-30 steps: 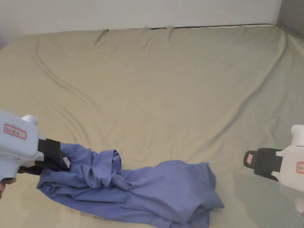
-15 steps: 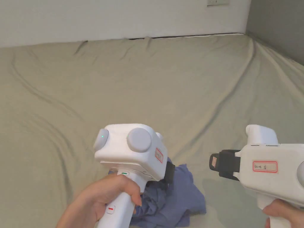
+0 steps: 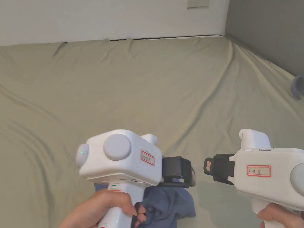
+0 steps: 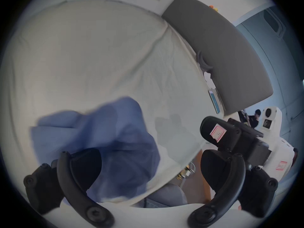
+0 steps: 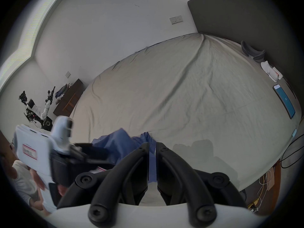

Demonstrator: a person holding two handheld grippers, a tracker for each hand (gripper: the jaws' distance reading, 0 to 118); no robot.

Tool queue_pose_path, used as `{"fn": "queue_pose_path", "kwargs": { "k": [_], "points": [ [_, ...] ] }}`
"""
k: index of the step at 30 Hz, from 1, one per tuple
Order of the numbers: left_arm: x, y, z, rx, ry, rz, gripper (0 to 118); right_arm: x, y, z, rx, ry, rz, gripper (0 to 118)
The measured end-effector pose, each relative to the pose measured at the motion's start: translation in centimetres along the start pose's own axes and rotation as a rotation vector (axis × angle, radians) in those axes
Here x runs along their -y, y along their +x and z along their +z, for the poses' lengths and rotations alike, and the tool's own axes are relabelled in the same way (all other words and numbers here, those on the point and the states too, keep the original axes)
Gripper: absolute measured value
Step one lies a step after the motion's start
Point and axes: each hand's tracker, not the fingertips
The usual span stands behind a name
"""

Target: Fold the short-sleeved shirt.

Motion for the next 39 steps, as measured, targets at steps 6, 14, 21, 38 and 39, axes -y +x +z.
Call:
{"fn": "queue_pose_path", "kwargs": {
  "k": [6,14,21,38,39],
  "points": [
    [0.2,-2.2,4.6,-0.289,0.194,0.027,87,-0.2,-0.1,-0.3,-0.027,0.015,0.008,11],
    [1.1,-1.3,2.0,-0.354,0.124,-0.130,13,0.0,0.0,-0.7,0.018,-0.013,0.029,11],
    [1.7,1.7,-3.7,-0.371,0.057,-0.270,13,0.2,0.9,0.2,0.025,0.010,0.015,11],
    [0.4,-1.2,-1.8,-0.161,0.082,-0.047,13,0.0,1.1,1.4,0.030,0.045,0.011,11],
    [0.3,-1.9,0.0,-0.141,0.161,-0.040,13,-0.1,1.0,1.5,0.026,0.052,0.015,11]
  ]
}}
